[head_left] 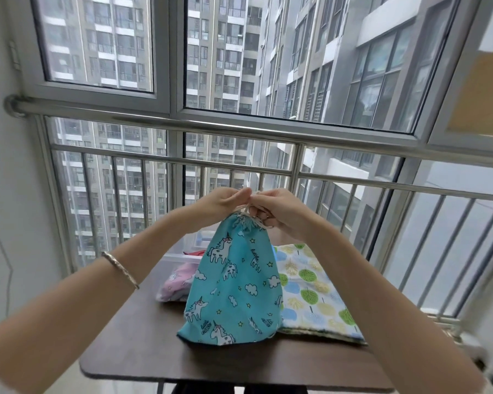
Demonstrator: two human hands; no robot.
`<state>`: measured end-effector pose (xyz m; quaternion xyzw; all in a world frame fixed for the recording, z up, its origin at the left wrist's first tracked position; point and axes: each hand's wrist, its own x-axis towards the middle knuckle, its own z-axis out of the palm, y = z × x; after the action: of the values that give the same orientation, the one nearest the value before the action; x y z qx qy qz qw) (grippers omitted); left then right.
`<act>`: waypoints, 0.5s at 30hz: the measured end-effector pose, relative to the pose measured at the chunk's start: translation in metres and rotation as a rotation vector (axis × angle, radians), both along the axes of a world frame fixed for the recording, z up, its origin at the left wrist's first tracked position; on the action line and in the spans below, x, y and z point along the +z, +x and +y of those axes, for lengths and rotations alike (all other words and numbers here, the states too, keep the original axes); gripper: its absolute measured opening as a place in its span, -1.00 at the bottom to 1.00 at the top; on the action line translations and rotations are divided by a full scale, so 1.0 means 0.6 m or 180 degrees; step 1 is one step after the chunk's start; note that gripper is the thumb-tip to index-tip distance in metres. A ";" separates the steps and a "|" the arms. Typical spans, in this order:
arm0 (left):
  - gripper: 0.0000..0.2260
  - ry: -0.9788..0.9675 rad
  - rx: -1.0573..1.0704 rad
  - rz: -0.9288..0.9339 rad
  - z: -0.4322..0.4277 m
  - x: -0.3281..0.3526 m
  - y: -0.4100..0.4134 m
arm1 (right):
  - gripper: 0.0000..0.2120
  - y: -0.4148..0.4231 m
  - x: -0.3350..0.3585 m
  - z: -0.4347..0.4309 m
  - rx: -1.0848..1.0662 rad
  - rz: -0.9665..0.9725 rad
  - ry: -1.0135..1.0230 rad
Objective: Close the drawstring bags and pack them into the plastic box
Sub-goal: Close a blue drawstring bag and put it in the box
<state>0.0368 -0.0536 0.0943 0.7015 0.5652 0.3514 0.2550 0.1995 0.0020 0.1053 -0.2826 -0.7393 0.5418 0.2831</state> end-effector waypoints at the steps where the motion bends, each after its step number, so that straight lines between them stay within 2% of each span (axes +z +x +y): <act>1: -0.44 -0.0078 0.0032 0.0048 -0.002 0.000 -0.005 | -0.79 0.000 0.000 0.002 -0.0018 0.0017 0.0034; 4: -0.72 -0.0138 0.0078 -0.0079 -0.009 0.000 -0.022 | -0.84 0.003 0.002 0.005 -0.0013 0.0118 -0.0002; 7: -0.82 0.0031 0.0159 -0.0231 -0.014 -0.002 -0.035 | -0.83 0.006 0.001 0.007 0.0010 0.0147 0.0127; 11: -0.82 0.0241 0.0352 -0.0295 -0.026 0.000 -0.070 | -0.85 0.015 -0.002 0.016 -0.0154 0.0142 0.0292; 15: -0.69 -0.0049 0.0258 -0.0072 -0.039 0.005 -0.105 | -0.87 0.024 -0.001 0.016 -0.0045 0.0199 0.0268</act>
<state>-0.0261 -0.0768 0.0974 0.6720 0.5929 0.3650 0.2522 0.2141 0.0119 0.1049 -0.2586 -0.7501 0.5168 0.3214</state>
